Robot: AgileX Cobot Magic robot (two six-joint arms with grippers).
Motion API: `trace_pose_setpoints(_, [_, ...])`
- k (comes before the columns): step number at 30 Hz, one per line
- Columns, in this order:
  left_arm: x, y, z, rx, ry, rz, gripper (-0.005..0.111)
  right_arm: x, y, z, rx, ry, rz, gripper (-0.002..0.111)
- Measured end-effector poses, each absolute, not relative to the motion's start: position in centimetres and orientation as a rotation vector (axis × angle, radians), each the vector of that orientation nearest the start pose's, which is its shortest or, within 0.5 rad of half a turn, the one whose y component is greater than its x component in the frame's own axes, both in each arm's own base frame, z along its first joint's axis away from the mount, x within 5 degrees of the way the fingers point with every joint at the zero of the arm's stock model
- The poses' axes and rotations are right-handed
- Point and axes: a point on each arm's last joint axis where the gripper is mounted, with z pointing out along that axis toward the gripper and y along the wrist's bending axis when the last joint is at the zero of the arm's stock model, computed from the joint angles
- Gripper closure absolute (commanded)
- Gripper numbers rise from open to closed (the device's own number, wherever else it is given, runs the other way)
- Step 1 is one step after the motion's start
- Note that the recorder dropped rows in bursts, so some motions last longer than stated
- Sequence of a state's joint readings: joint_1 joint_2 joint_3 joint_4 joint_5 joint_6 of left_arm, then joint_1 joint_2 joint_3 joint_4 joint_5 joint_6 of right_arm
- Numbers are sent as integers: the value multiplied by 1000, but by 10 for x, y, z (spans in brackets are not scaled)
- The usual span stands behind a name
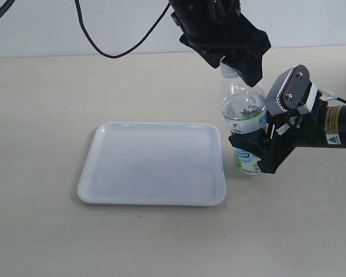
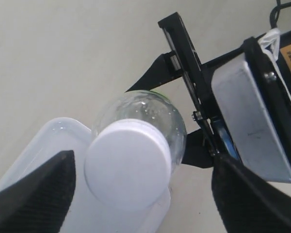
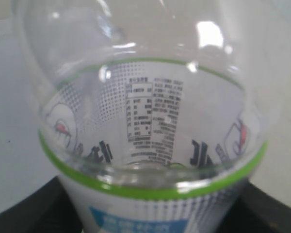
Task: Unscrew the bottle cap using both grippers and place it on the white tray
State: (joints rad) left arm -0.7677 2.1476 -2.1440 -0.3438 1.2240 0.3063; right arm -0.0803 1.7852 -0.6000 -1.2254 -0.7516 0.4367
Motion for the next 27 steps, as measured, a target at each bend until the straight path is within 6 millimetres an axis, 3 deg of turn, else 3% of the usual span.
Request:
trace_pose_setpoints(8, [318, -348, 307, 1343, 2381, -625, 37, 284, 36, 128, -939, 1962, 401, 108])
trace_pose_setpoints(10, [318, -349, 308, 1342, 2382, -634, 56, 284, 36, 128, -939, 1962, 401, 108])
trace_pose_setpoints(17, [318, -348, 308, 1328, 2389, -633, 106, 284, 36, 128, -948, 1958, 403, 108])
trace_pose_setpoints(27, [318, -348, 308, 1254, 2441, -651, 107, 284, 36, 128, -950, 1958, 404, 108])
